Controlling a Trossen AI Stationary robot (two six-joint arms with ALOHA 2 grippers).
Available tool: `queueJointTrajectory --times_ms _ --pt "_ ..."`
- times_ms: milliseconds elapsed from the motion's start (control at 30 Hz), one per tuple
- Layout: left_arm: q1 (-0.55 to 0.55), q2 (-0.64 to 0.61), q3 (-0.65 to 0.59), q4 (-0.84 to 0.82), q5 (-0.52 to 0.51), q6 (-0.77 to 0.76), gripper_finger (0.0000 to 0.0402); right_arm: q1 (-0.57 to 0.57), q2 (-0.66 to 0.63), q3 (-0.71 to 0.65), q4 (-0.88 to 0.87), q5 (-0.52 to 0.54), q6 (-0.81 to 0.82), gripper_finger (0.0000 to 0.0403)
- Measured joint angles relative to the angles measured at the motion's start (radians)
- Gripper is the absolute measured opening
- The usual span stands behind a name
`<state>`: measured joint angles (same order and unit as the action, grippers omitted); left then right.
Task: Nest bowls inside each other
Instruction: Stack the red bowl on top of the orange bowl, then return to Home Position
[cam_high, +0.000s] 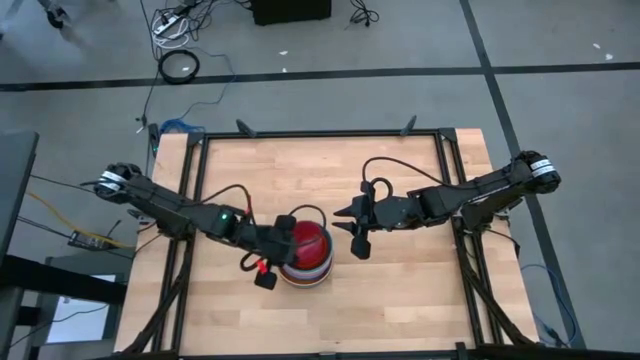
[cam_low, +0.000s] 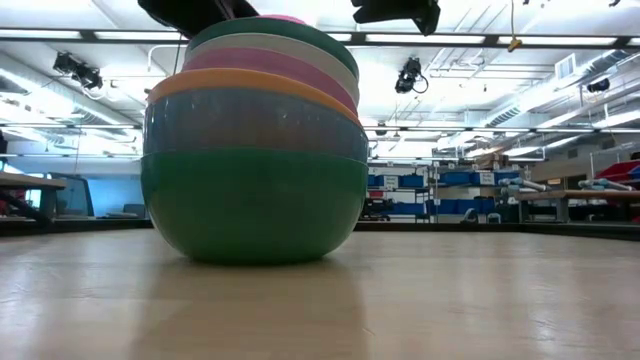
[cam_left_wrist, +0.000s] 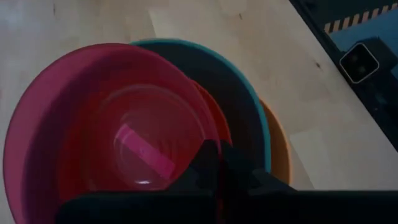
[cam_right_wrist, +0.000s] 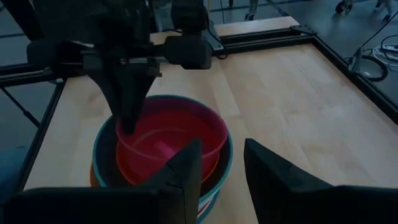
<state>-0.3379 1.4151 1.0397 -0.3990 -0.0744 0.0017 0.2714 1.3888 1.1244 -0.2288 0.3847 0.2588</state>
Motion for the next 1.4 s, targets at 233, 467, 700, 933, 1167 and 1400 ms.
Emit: queueJointTrajectory --times_ms 233,467,700,933,1167,1400 --pt "0.004 0.000 0.000 0.021 0.006 -0.021 0.0025 0.000 0.000 0.000 -0.024 -0.022 0.010 0.0109" --pt "0.007 0.000 0.000 0.041 0.074 -0.065 0.0034 0.004 0.000 0.000 -0.021 -0.048 0.019 0.0109" --pt "0.036 0.000 0.000 0.043 0.070 -0.095 0.0034 0.004 0.000 0.000 -0.011 -0.048 0.013 0.0109" --pt "0.037 -0.002 0.000 0.061 0.070 -0.091 0.0034 0.004 0.000 0.000 -0.006 -0.048 0.009 0.0110" --pt "0.028 -0.004 0.032 0.089 0.072 -0.105 0.0035 0.005 0.000 0.000 -0.025 -0.064 0.028 0.0109" --pt "0.044 -0.128 0.096 0.234 0.083 0.025 0.0035 -0.042 -0.058 0.021 0.281 -0.541 -0.265 0.0110"
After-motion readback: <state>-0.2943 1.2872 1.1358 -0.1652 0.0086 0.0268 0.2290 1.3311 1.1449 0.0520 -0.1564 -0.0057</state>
